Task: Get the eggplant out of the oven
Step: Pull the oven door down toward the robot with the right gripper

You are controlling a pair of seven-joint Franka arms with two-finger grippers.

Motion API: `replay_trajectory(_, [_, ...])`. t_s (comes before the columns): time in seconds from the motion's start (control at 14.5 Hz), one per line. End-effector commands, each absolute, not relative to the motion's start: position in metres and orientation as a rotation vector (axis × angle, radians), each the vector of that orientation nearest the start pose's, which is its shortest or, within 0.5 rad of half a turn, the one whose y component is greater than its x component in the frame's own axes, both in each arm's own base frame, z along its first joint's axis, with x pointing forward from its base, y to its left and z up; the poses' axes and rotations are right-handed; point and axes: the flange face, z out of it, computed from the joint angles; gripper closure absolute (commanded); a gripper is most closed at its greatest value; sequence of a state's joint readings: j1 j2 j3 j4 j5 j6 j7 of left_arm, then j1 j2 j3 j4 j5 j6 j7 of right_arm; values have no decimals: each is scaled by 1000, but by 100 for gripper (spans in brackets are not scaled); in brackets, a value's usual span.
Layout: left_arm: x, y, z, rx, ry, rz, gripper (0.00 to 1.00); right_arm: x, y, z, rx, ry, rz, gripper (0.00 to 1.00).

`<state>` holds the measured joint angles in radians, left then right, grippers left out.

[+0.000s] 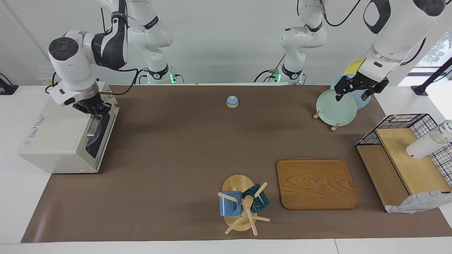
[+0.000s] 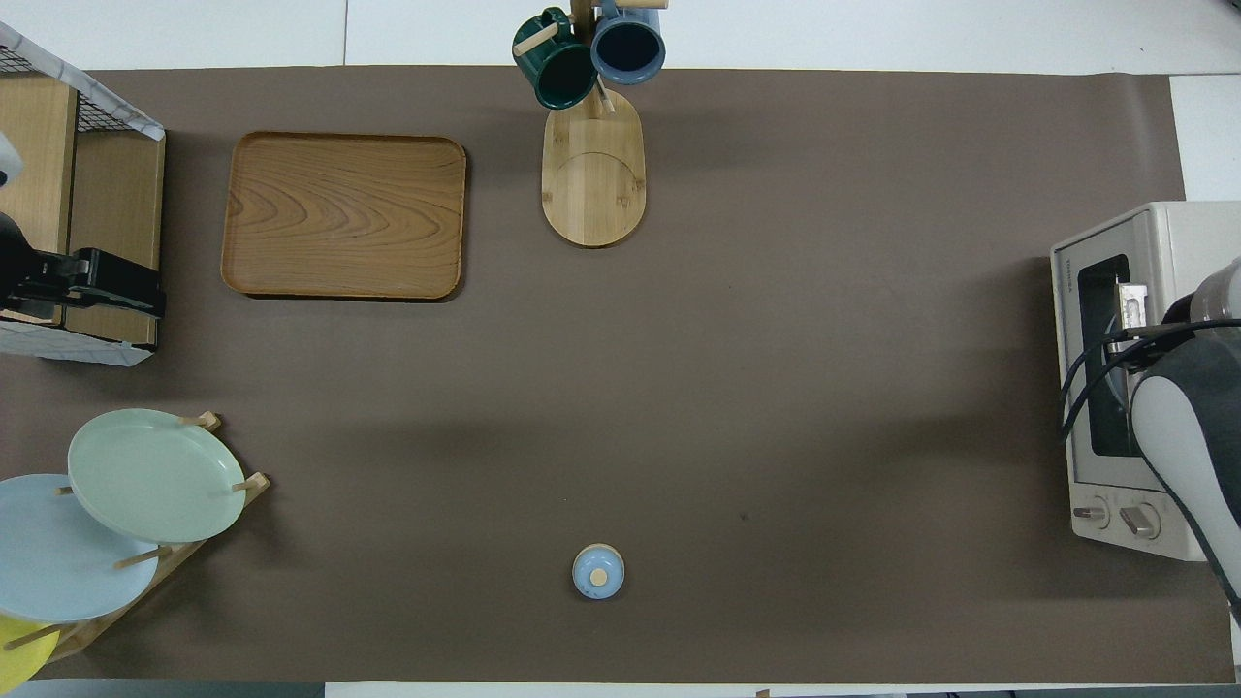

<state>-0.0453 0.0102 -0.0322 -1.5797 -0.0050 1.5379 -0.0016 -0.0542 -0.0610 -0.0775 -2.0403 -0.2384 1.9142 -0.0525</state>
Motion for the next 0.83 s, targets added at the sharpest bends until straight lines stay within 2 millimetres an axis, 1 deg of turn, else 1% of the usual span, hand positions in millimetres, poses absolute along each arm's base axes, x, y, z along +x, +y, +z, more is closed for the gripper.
replay_trajectory(0.0, [545, -40, 613, -3149, 111, 76, 0, 516, -83, 439, -3358, -94, 91, 100])
replay_trajectory(0.07, [545, -40, 613, -3149, 114, 76, 0, 517, -77, 430, -3352, -103, 102, 100])
replay_trajectory(0.21, [545, -40, 613, -3149, 111, 76, 0, 522, -72, 419, -3339, -99, 106, 100])
replay_trajectory(0.28, [545, -40, 613, -3149, 111, 76, 0, 526, -70, 413, -3327, -98, 80, 100])
replay_trajectory(0.34, [545, -40, 613, -3149, 111, 76, 0, 531, -69, 401, -3304, -82, 81, 100])
replay_trajectory(0.48, [545, -41, 612, -3149, 114, 78, 0, 538, -67, 383, -3277, -65, 47, 100])
replay_trajectory(0.55, [545, -40, 613, -3149, 111, 76, 0, 539, -59, 380, -3268, -78, 22, 100])
replay_trajectory(0.62, [545, -40, 612, -3149, 111, 78, 0, 542, -41, 376, -3258, -120, 2, 100])
replay_trajectory(0.76, [545, -41, 613, -3149, 114, 76, 0, 542, -33, 362, -3255, -75, -16, 100])
